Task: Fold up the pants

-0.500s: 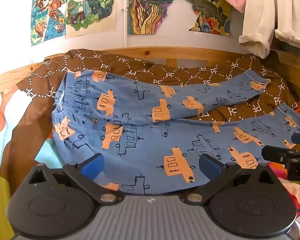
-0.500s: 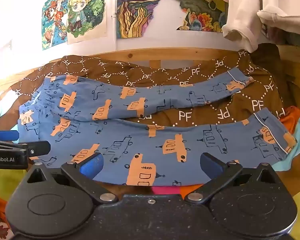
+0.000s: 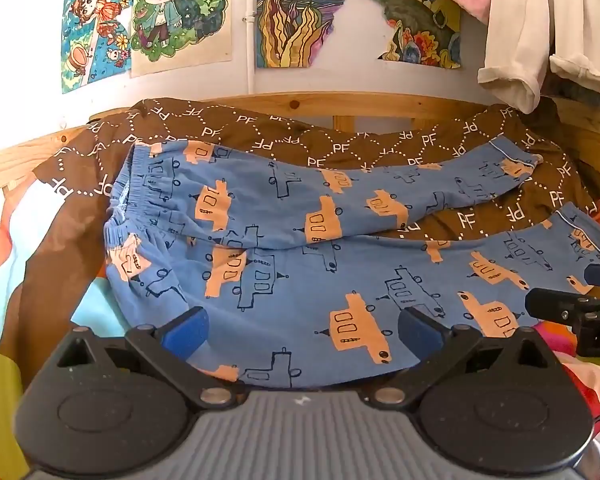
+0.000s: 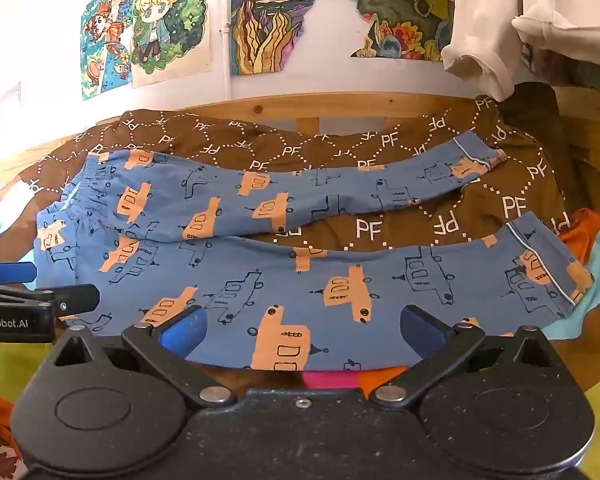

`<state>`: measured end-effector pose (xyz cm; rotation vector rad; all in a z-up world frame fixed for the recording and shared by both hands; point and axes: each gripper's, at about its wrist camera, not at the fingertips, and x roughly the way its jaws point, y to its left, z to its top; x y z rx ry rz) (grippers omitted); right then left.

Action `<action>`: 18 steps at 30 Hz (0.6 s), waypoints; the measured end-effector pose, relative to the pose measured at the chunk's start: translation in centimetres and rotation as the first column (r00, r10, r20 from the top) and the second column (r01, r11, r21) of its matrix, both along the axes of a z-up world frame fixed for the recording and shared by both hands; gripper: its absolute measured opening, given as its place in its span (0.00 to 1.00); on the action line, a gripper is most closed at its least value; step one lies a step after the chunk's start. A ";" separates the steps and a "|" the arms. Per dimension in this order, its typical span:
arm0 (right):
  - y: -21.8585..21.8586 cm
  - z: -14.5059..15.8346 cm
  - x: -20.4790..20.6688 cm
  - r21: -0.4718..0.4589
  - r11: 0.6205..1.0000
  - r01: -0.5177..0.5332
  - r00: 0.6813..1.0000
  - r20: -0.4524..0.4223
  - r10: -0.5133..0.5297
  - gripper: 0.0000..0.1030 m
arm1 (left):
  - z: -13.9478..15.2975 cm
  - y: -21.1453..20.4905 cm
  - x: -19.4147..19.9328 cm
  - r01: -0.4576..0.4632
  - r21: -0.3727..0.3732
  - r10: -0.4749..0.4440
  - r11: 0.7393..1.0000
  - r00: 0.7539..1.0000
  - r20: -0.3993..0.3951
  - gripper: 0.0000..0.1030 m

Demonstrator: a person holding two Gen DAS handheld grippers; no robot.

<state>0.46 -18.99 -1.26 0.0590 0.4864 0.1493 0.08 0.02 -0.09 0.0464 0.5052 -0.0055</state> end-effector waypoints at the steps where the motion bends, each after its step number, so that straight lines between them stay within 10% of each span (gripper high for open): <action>1: 0.0 0.0 0.0 0.000 1.000 -0.001 1.000 0.000 0.001 0.99 | 0.0 0.0 0.0 0.000 0.001 0.000 1.000 1.000 0.001 1.00; 18: -0.1 -0.1 0.2 0.005 1.000 0.001 1.000 -0.005 -0.001 0.99 | -0.1 -0.1 -0.1 0.002 0.014 -0.002 1.000 1.000 0.003 1.00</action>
